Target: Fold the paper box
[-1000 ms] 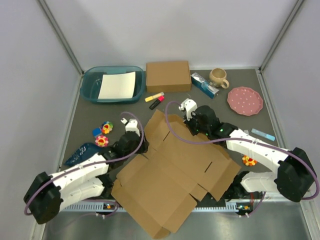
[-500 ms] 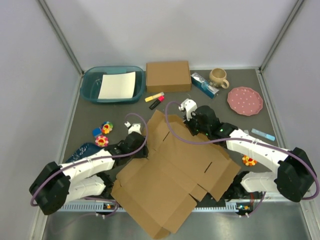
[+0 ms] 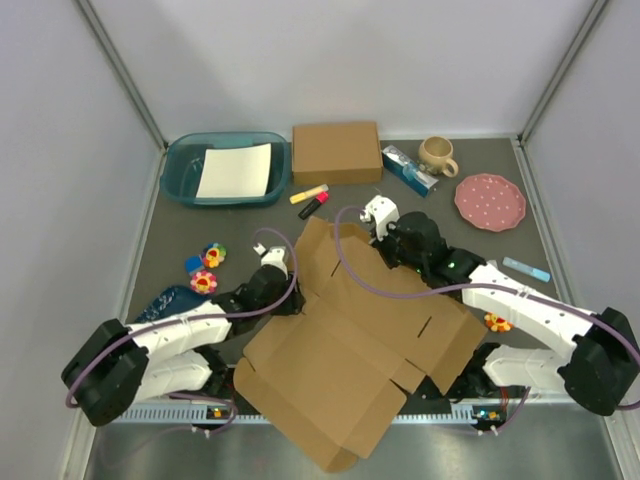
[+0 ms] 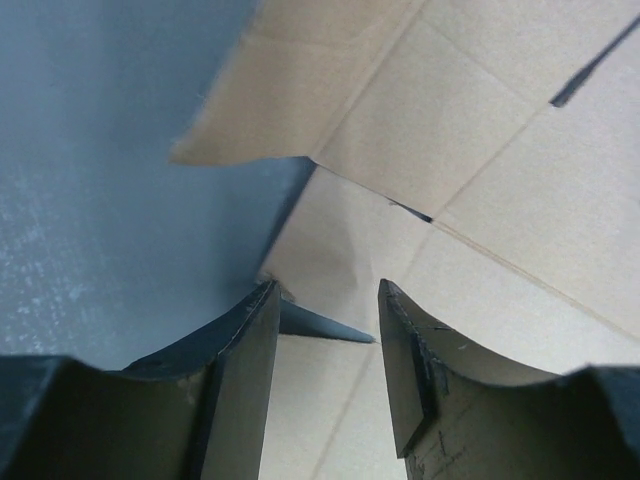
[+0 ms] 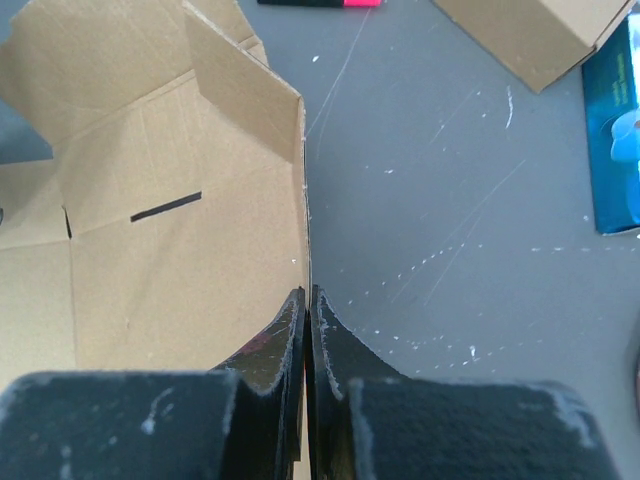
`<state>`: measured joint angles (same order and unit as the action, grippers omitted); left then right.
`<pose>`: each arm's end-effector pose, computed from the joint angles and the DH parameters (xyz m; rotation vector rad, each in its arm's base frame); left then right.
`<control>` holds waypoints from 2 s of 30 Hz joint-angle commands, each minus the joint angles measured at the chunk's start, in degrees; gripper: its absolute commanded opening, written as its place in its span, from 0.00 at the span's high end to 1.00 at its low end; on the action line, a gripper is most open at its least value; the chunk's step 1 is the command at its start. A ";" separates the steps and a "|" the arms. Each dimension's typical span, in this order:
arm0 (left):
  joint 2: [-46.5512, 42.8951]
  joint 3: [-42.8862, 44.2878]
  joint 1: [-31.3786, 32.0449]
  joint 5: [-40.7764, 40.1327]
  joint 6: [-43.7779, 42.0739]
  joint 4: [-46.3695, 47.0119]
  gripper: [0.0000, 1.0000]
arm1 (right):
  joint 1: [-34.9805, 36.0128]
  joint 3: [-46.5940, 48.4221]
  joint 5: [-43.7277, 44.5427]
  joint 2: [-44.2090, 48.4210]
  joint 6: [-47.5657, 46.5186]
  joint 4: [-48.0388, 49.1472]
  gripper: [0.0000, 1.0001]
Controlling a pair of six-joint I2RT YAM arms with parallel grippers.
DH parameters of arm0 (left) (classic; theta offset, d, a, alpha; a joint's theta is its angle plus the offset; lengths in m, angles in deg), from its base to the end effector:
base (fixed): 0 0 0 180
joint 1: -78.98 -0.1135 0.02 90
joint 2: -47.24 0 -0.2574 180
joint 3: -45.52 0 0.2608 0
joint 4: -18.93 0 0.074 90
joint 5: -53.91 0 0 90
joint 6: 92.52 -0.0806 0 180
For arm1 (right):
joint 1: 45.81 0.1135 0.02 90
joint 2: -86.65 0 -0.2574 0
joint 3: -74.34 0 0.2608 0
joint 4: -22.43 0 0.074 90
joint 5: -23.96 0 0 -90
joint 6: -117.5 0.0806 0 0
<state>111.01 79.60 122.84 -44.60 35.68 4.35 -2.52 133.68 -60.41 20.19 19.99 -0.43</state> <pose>0.1834 -0.1597 0.1079 0.0432 2.3957 -0.5286 0.2308 0.2065 0.2401 -0.8478 1.9246 0.2746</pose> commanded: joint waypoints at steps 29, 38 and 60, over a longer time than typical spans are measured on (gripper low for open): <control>-13.93 -4.43 -2.46 -6.78 -3.56 10.42 0.30 | -8.29 -1.92 -3.96 -0.95 10.58 4.19 1.00; -9.02 -3.64 -2.90 -6.52 -3.13 12.17 0.29 | -12.79 -4.12 -7.65 -4.38 16.21 5.87 1.00; 10.58 7.53 -11.68 2.44 -2.96 15.96 0.30 | -15.95 -5.26 -12.83 -8.77 19.02 7.01 1.00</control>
<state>118.49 85.50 113.31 -46.20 31.90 18.97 -18.15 128.11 -71.75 12.34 38.24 4.29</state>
